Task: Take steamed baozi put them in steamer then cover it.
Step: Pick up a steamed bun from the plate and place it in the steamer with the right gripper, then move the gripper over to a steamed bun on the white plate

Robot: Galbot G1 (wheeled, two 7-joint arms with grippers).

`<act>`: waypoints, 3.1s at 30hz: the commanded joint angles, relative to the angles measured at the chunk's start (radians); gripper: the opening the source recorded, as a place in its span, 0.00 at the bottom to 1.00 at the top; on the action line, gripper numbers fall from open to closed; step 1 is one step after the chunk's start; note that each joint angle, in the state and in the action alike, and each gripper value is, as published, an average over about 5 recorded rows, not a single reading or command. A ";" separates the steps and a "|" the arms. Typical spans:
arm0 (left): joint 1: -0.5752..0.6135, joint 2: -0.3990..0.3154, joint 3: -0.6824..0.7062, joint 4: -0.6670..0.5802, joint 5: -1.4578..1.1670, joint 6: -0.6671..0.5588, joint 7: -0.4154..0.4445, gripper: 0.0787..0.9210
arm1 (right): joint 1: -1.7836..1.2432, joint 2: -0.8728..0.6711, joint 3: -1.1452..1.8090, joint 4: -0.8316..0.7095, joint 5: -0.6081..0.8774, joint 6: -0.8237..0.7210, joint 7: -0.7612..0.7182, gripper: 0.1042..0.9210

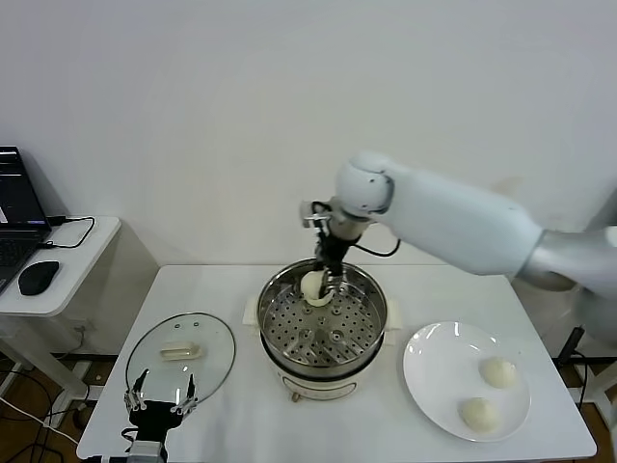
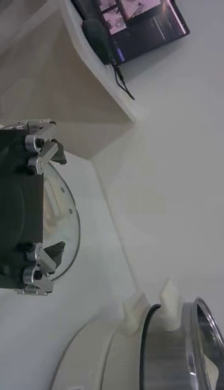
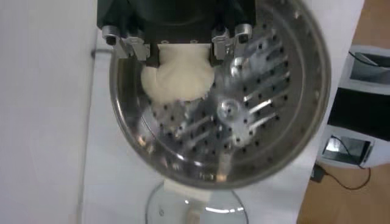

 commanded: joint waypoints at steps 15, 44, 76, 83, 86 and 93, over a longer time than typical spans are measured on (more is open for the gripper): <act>-0.010 -0.003 0.000 0.013 -0.005 0.001 0.002 0.88 | -0.144 0.132 0.013 -0.079 -0.080 -0.002 0.032 0.50; -0.008 0.002 0.001 0.015 0.000 0.001 0.006 0.88 | -0.007 -0.300 0.081 0.265 -0.038 0.035 -0.031 0.88; 0.025 0.019 -0.004 0.032 0.001 0.000 0.009 0.88 | -0.579 -0.938 0.346 0.569 -0.336 0.196 -0.080 0.88; 0.025 0.015 -0.007 0.042 0.008 0.000 0.009 0.88 | -0.696 -0.893 0.402 0.519 -0.391 0.209 -0.074 0.88; 0.025 0.014 -0.008 0.050 0.011 0.000 0.009 0.88 | -0.738 -0.875 0.425 0.501 -0.407 0.209 -0.066 0.88; 0.021 0.015 -0.006 0.063 0.019 0.000 0.011 0.88 | -0.847 -0.844 0.479 0.473 -0.437 0.197 -0.041 0.88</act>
